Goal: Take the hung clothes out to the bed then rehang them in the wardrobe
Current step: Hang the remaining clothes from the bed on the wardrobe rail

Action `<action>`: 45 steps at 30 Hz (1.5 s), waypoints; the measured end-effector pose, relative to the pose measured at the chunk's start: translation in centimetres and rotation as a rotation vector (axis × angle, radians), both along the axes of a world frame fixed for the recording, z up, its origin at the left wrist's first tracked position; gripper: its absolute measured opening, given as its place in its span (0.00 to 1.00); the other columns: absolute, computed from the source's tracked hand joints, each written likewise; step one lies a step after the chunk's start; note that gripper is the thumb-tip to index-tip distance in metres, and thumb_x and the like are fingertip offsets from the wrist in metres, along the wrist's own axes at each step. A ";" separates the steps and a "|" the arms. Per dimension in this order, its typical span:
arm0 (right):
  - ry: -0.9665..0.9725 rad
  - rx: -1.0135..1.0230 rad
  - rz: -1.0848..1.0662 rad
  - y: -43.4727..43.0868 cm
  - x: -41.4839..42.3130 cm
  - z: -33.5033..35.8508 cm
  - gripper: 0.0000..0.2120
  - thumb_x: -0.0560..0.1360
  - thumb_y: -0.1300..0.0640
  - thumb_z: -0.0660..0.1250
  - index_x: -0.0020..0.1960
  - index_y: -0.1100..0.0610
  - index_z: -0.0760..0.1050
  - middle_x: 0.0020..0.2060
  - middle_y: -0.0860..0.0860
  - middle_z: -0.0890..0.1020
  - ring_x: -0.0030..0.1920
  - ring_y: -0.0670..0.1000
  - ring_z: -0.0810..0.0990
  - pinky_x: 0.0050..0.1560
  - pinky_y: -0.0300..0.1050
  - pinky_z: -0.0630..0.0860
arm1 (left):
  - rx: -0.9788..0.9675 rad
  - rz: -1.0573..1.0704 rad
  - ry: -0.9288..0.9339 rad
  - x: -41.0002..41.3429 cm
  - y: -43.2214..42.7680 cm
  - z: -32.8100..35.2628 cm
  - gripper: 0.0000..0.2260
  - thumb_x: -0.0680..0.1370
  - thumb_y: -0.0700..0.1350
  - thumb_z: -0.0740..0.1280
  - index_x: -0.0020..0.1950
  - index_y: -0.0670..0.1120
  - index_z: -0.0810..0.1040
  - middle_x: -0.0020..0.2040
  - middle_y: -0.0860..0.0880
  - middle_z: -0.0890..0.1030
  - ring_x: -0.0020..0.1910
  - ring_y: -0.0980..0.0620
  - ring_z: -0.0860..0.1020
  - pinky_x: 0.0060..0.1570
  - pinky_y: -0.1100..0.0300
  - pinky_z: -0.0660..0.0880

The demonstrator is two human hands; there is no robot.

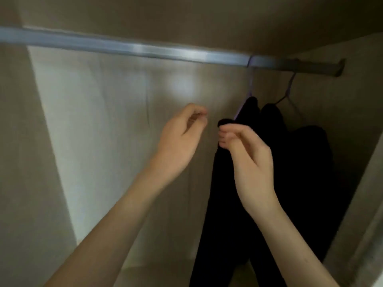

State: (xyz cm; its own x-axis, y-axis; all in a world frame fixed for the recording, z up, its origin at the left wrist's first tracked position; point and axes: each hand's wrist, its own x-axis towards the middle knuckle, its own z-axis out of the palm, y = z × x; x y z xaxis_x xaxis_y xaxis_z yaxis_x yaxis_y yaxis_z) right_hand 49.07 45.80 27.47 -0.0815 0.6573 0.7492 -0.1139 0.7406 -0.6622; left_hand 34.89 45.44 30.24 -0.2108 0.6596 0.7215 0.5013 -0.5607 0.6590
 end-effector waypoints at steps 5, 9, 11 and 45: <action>-0.435 -0.046 0.161 -7.1 1.6 -15.1 0.10 0.81 0.50 0.58 0.55 0.45 0.77 0.50 0.38 0.80 0.55 0.39 0.79 0.53 0.28 0.72 | -0.295 0.262 -0.282 -1.4 -12.9 -16.2 0.09 0.79 0.44 0.61 0.55 0.46 0.79 0.45 0.48 0.83 0.47 0.53 0.81 0.50 0.62 0.76; -0.680 -0.873 0.451 -8.3 1.0 -30.9 0.09 0.81 0.53 0.60 0.55 0.49 0.78 0.51 0.48 0.83 0.51 0.49 0.82 0.58 0.47 0.77 | -0.694 0.537 -0.562 0.0 -23.0 -32.8 0.09 0.78 0.45 0.60 0.52 0.51 0.79 0.44 0.49 0.83 0.44 0.52 0.81 0.49 0.55 0.77; -0.774 -1.224 0.458 -8.9 1.1 -37.6 0.13 0.81 0.57 0.60 0.61 0.62 0.76 0.48 0.58 0.82 0.49 0.57 0.81 0.56 0.55 0.78 | -0.881 0.665 -0.677 2.1 -29.2 -39.2 0.08 0.79 0.44 0.60 0.51 0.51 0.78 0.44 0.50 0.83 0.43 0.53 0.81 0.49 0.53 0.77; -1.835 -0.343 1.637 -58.4 -32.3 -45.3 0.12 0.82 0.64 0.58 0.50 0.68 0.78 0.41 0.65 0.81 0.40 0.62 0.80 0.37 0.49 0.81 | 0.135 2.056 -1.970 15.2 -73.0 -50.5 0.09 0.81 0.40 0.58 0.50 0.41 0.78 0.43 0.43 0.81 0.40 0.46 0.78 0.43 0.54 0.75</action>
State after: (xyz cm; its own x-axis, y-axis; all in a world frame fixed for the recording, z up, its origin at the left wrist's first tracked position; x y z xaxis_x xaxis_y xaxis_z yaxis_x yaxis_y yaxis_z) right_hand 16.78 -12.56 -17.87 -0.5440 -0.5153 -0.6622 0.3305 0.5938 -0.7336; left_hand 50.04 -27.58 -20.29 -0.0725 -0.7589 -0.6471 -0.4124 -0.5680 0.7123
